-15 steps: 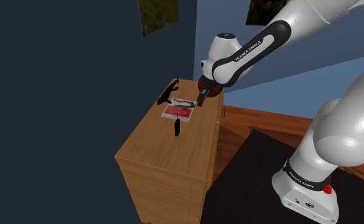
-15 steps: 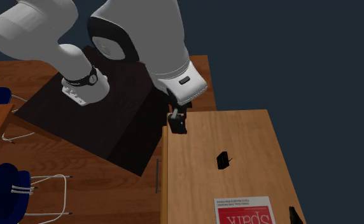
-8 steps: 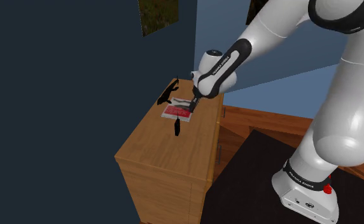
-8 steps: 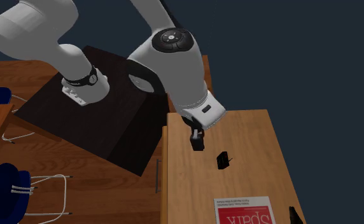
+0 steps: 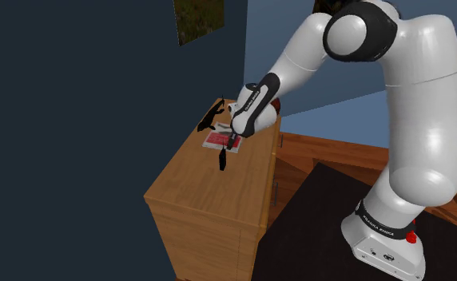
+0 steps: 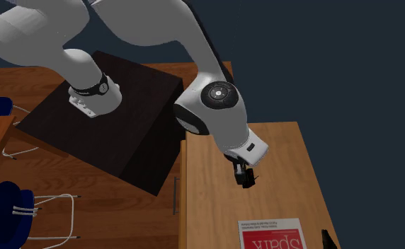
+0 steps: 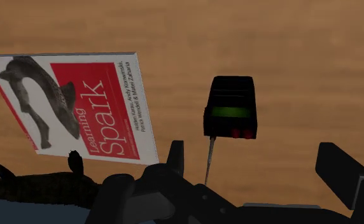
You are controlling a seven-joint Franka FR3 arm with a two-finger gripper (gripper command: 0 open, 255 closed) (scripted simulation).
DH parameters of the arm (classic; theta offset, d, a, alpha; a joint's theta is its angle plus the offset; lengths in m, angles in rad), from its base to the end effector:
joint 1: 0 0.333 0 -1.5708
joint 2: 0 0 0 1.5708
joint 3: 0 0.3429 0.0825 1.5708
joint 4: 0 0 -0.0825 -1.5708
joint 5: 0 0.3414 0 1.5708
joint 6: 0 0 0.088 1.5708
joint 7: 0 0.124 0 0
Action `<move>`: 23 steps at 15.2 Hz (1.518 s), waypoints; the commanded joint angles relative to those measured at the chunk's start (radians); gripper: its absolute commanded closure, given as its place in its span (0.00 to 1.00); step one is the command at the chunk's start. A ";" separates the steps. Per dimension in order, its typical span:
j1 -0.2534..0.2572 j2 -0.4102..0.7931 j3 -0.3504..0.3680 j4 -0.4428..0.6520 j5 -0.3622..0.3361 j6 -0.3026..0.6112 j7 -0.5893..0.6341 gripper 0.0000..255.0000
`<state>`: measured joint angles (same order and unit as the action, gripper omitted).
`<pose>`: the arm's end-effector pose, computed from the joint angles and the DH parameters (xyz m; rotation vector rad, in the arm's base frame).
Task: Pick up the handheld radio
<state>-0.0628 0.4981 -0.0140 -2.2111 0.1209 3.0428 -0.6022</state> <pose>0.5752 -0.0531 0.2309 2.9521 0.6137 0.4914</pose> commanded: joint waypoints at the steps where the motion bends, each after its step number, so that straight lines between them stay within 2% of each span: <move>1: -0.015 0.085 0.021 0.071 -0.004 0.026 -0.023 0.00; 5: -0.035 0.232 0.047 0.214 -0.022 0.050 -0.059 0.00; 14: -0.040 0.334 0.053 0.263 -0.023 0.102 -0.063 0.00; 15: -0.040 0.332 0.053 0.260 -0.023 0.103 -0.063 1.00; 23: -0.041 0.332 0.053 0.261 -0.023 0.102 -0.064 1.00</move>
<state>-0.1030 0.8292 0.0399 -1.9501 0.0975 3.1451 -0.6658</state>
